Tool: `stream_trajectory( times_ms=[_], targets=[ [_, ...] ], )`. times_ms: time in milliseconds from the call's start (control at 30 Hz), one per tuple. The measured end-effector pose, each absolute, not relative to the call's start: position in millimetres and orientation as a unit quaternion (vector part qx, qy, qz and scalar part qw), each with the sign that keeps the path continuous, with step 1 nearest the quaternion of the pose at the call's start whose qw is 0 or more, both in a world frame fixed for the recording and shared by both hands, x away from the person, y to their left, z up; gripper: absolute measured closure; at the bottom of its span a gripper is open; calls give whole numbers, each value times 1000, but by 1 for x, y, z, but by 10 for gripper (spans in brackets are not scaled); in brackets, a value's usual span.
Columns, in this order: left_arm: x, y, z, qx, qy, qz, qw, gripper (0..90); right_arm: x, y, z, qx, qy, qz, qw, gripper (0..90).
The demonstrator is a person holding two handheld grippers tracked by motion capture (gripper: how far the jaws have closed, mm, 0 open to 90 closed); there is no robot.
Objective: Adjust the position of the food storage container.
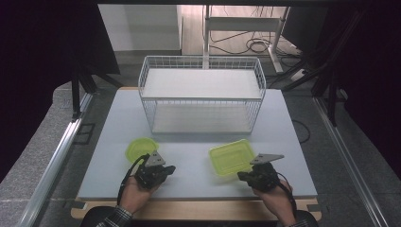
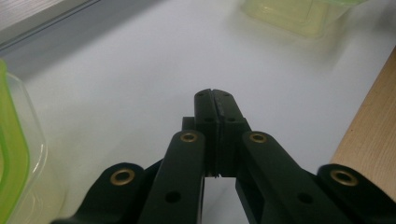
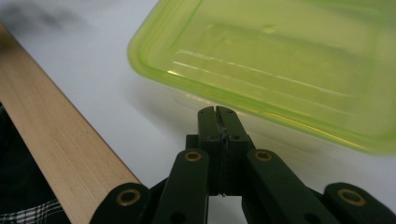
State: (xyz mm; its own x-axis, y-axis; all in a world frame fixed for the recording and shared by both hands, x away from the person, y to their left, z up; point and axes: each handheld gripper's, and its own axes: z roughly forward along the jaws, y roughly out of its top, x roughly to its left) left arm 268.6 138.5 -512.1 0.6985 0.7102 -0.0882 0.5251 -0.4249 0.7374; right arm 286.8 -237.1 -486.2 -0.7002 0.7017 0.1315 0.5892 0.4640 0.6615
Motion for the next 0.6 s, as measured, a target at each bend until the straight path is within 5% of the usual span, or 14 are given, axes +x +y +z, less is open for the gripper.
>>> stream_trajectory(
  times_ms=[300,600],
  targets=[
    [268,137,-512,837,369,121,386,899,343,-285,-474,460,810,337,138,886],
    [266,144,-513,836,375,125,381,899,357,-266,-489,454,818,338,104,887]
  ],
)
